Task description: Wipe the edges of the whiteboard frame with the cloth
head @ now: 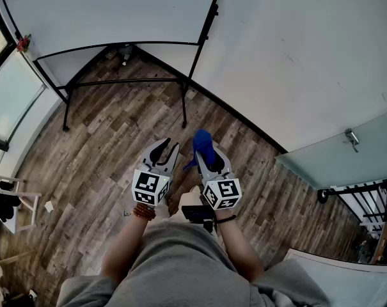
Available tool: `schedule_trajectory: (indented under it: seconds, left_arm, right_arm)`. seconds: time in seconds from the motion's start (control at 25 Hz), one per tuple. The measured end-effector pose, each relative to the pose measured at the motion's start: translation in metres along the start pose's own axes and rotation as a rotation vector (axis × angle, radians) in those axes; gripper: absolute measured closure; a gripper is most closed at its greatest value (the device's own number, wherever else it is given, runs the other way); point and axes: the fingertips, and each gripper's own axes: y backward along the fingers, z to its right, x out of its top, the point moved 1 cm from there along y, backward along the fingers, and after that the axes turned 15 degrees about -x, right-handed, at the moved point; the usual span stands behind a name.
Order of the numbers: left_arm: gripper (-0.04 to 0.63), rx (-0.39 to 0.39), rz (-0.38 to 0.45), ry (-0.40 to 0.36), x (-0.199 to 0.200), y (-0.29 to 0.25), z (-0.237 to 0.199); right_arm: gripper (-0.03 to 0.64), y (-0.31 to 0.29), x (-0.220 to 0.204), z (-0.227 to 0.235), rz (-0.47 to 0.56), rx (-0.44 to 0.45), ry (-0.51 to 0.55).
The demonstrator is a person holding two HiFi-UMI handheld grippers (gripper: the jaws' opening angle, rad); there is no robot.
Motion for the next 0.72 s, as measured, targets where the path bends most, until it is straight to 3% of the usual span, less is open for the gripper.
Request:
schedule_trajectory:
  seconds: [0.36, 0.72]
  left_arm:
    - [0.494, 0.008, -0.019, 0.014, -0.006, -0.019, -0.022]
    - [0.505, 0.094, -0.079, -0.014, 0.004, -0.062, -0.084]
  right_arm:
    - [0.451, -0.030, -0.002, 0.011, -0.039, -0.003, 0.005]
    - [0.449, -0.126, -0.001, 0.060, -0.059, -0.007, -0.071]
